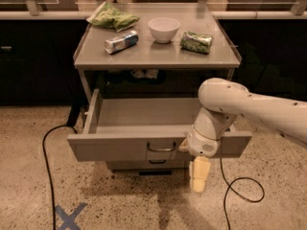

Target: Close top drawer

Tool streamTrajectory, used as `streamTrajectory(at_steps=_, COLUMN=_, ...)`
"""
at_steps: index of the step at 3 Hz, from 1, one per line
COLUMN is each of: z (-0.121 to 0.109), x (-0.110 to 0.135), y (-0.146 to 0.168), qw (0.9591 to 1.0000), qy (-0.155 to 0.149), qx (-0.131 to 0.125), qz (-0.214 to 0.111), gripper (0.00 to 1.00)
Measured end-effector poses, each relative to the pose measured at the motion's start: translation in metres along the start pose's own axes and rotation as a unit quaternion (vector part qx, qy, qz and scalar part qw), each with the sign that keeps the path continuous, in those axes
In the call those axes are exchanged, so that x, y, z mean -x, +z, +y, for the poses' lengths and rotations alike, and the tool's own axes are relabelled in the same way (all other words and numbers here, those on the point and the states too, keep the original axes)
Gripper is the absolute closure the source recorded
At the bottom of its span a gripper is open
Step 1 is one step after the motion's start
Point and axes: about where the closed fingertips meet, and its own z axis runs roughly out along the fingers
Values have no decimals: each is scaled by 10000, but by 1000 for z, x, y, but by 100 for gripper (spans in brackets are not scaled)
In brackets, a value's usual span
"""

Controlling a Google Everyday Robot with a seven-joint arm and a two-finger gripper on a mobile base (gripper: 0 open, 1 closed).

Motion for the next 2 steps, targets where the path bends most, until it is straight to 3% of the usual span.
streamTrajectory(at_steps=1, z=-32, x=-15, y=-7, qw=9997, qy=224, qx=-48, qz=18, gripper=0)
streamTrajectory(at_steps=2, z=-62, x=-20, y=-27, qw=9989, qy=335, qx=-321, qz=-99, gripper=0)
